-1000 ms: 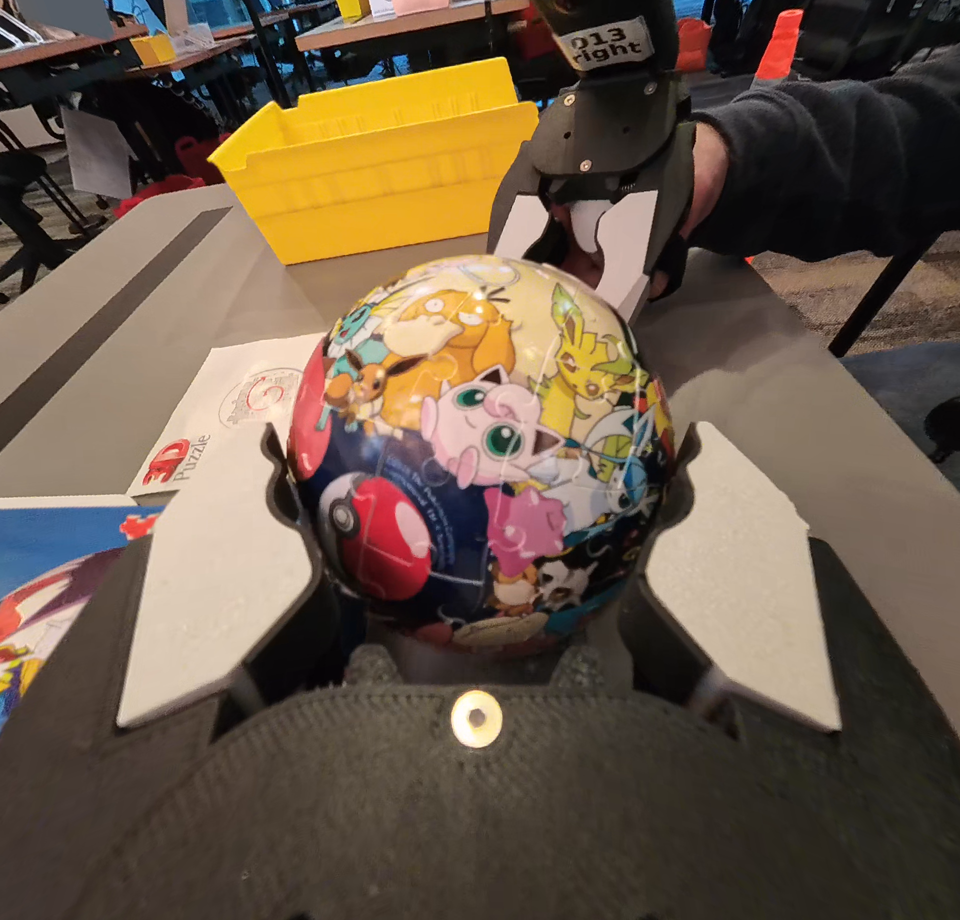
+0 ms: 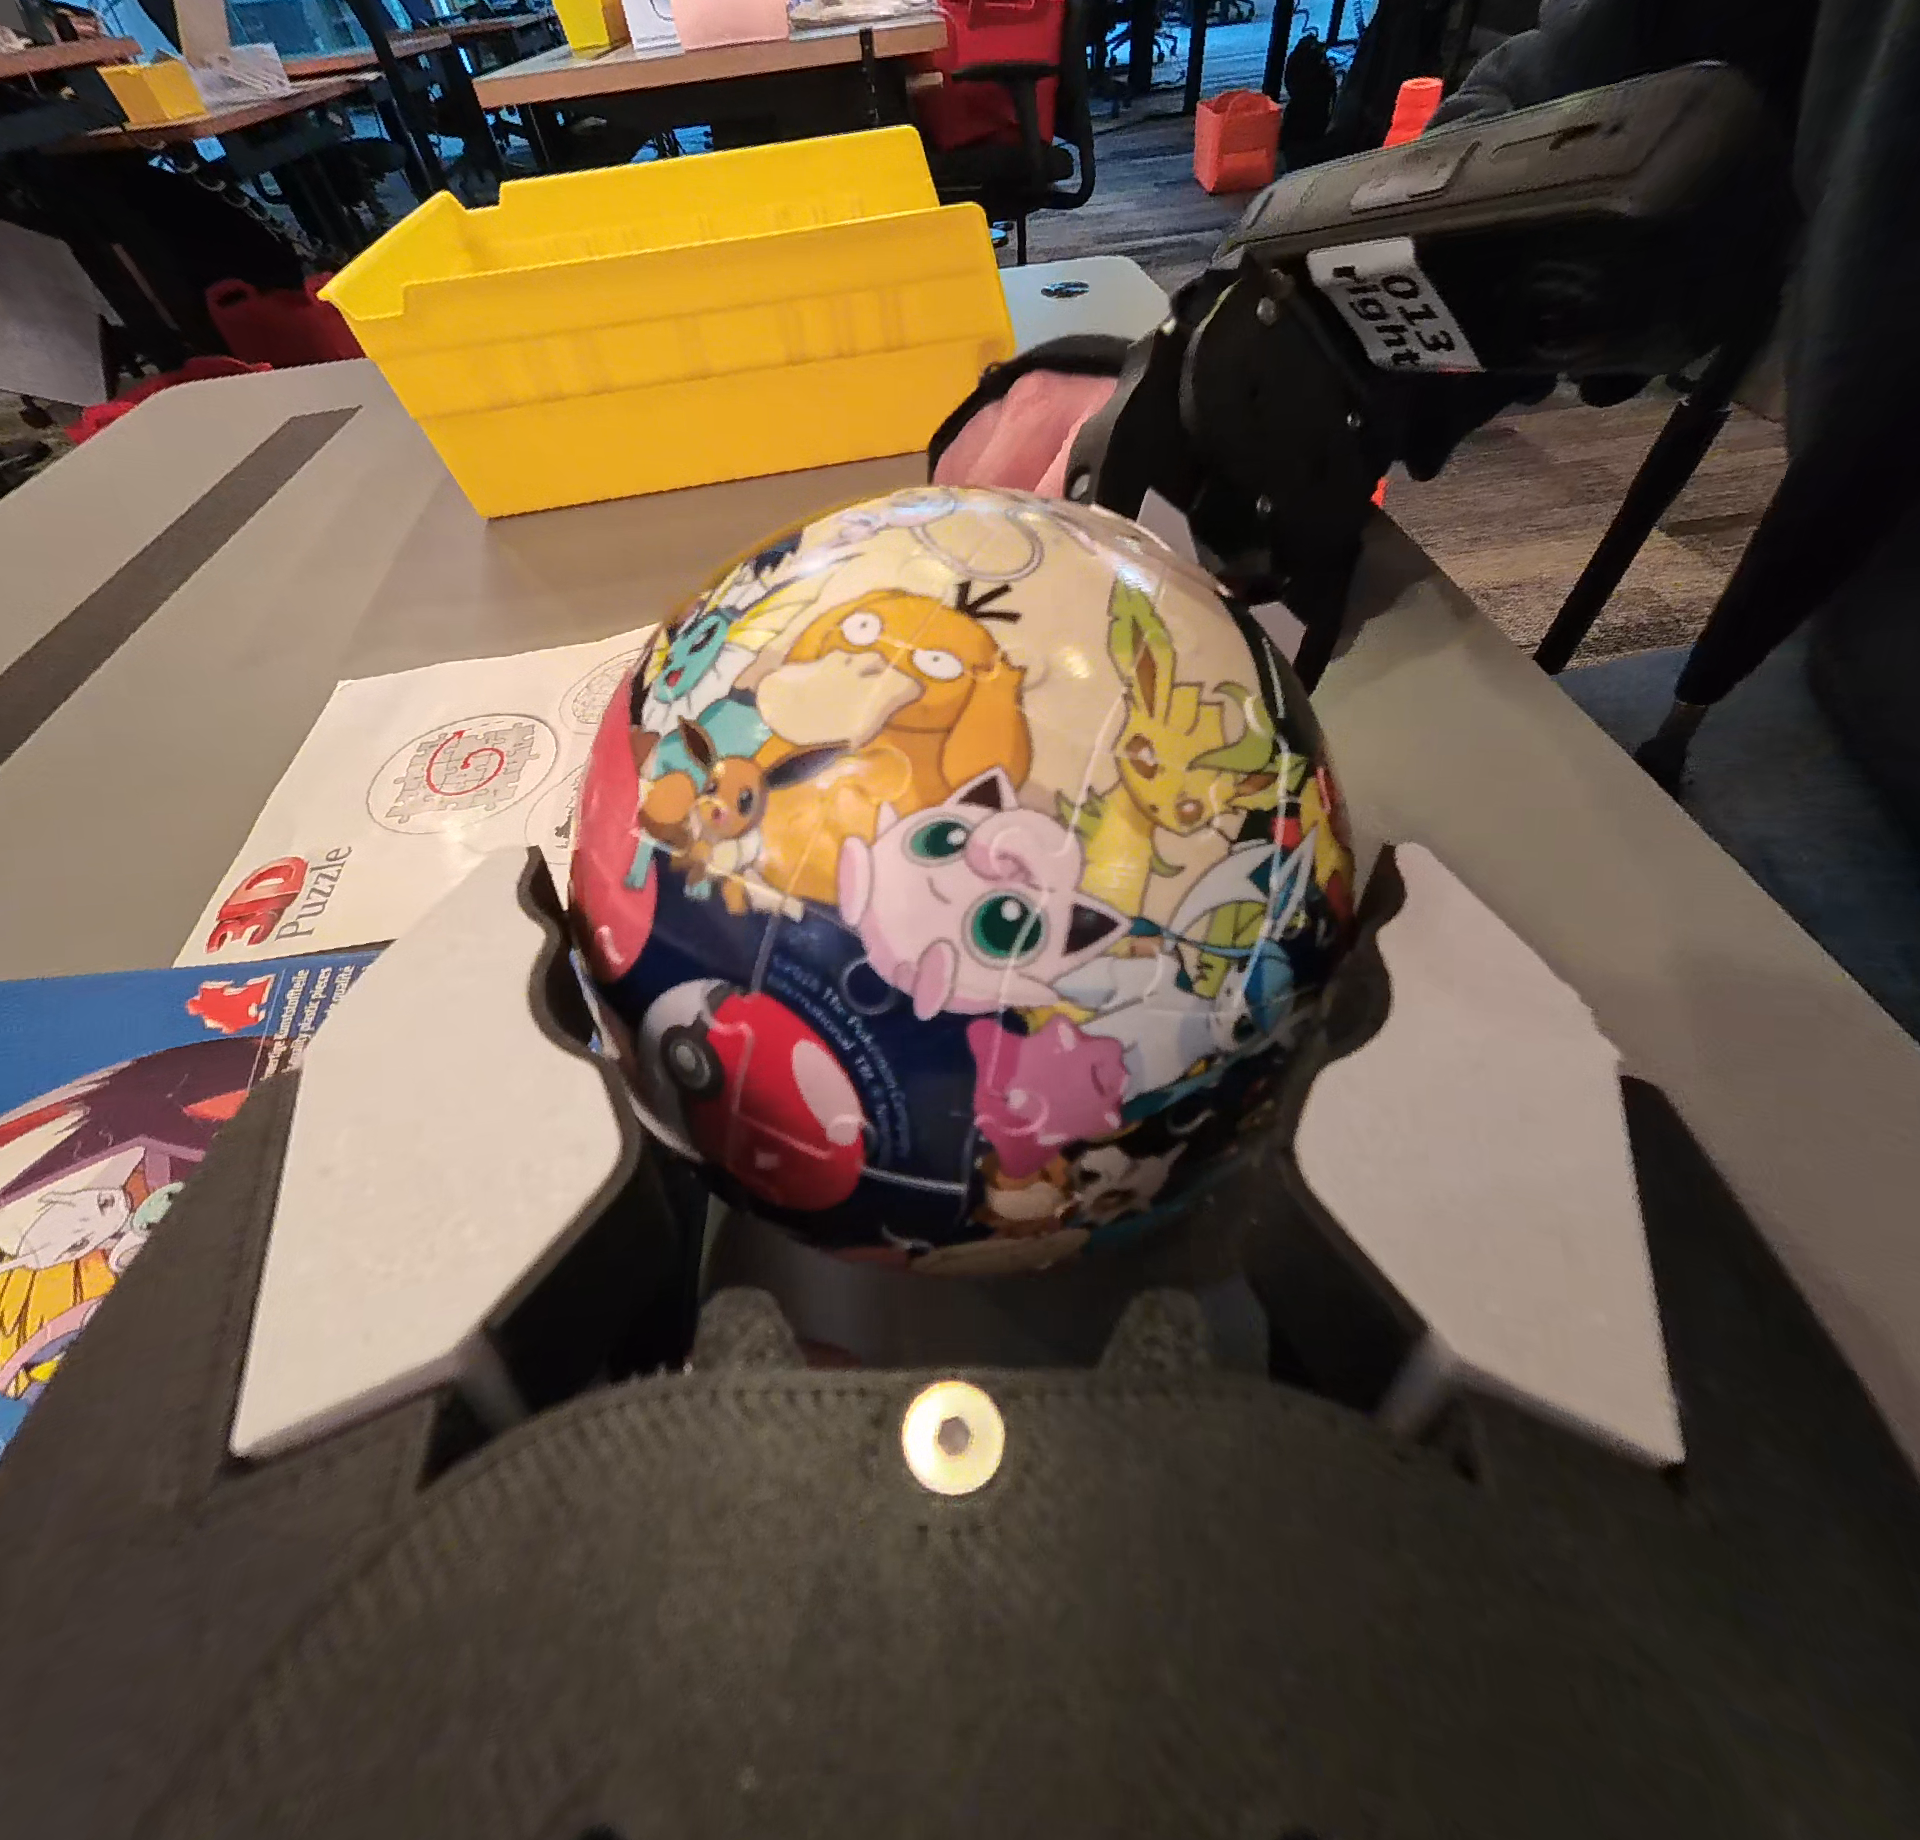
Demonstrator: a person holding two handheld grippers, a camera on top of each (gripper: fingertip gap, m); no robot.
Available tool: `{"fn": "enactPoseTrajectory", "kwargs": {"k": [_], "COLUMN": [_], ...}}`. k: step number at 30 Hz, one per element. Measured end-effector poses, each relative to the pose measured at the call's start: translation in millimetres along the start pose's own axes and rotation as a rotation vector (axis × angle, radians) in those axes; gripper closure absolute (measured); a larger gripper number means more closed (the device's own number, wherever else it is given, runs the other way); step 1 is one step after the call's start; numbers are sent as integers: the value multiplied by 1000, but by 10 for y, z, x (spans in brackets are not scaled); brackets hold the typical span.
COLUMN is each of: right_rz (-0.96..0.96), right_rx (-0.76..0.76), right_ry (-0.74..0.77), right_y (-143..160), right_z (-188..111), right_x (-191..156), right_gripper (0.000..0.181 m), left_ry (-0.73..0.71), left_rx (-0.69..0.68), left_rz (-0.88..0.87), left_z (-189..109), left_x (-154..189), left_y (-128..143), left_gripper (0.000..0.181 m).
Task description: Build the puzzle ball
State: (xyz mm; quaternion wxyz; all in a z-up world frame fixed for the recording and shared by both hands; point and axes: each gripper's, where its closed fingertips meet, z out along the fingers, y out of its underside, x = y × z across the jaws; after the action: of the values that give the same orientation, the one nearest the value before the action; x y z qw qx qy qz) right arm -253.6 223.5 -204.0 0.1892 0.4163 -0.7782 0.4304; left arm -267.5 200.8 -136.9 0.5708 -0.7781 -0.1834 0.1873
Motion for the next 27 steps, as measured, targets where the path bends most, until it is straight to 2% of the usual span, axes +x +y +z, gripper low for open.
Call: {"fn": "enactPoseTrajectory", "kwargs": {"k": [3, 5, 13, 14, 20, 27], "right_rz": [80, 110, 147, 163, 189, 119], "right_rx": [26, 46, 74, 79, 41, 16], "right_ry": [-47, -51, -28, -23, -13, -3], "right_y": [-11, -28, -38, -42, 48, 73], "right_z": [-8, -18, -47, -61, -76, -35], "right_x": [-6, 24, 33, 40, 31, 58], "right_gripper": [173, 181, 181, 173, 161, 161], "left_ry": [2, 2, 3, 4, 4, 5], "left_rx": [0, 0, 0, 0, -1, -1], "left_rz": [4, 4, 5, 5, 6, 7], "left_z": [-3, -2, -3, -4, -4, -4], "left_x": [5, 5, 6, 7, 7, 7], "left_y": [1, 1, 3, 3, 4, 5], "left_gripper": [43, 43, 43, 43, 43, 43]}}
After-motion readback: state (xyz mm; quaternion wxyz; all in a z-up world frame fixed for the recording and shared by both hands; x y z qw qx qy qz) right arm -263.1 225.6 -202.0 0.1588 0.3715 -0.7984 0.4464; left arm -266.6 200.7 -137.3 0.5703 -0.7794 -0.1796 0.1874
